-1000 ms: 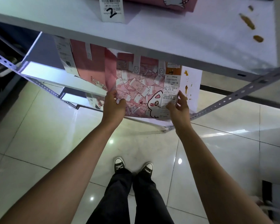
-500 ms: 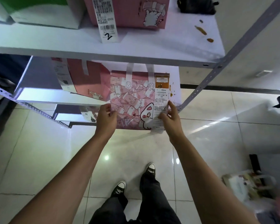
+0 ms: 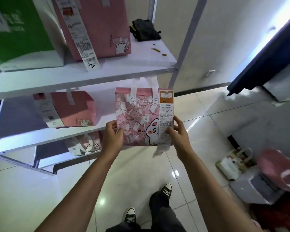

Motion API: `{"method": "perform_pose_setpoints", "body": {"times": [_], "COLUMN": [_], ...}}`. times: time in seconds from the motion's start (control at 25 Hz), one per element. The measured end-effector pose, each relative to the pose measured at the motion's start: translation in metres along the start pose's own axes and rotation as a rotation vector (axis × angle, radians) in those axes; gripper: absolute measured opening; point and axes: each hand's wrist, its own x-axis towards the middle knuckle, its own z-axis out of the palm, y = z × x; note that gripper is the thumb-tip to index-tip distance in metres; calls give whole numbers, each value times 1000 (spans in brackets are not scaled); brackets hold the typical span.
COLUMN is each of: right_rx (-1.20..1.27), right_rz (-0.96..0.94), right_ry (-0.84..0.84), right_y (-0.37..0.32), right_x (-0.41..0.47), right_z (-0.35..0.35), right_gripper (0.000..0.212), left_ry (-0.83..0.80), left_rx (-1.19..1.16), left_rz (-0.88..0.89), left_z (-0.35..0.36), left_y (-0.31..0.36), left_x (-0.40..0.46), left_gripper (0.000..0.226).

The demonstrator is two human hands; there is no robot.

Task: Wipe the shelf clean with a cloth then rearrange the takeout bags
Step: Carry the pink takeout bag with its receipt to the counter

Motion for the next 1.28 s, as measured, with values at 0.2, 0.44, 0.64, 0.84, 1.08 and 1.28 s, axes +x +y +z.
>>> {"method": "perform_pose_setpoints", "body": {"times": [0.2,0.44,0.64,0.84,1.08,1.28], "right_rx": [62,168,270,330,375,451], "right_rz": [3,-26,-36,-82,-105,-127], "right_ry": [141,308,452,550,695,804], "right_y": [2,0,4,4,10,3], "right_x": [-26,-37,-36,-37,-37,-18], "right_z": [-49,-133,-218,-312,-409,-469], "right_gripper": [62,59,61,59,54,50], "left_ry": [-130,-270,-393,-500,-626,-682], "left_rx": [0,27,2,-12,-9,-25], "left_rz": [44,149,154,213,271,282], "left_z": [39,117,212,303,398,487], "left_y": [27,68,106,138,174,206], "left_x": [-19,-43,-74,-102,-146,-158], "left_gripper": [34,30,29,24,28,25]}}
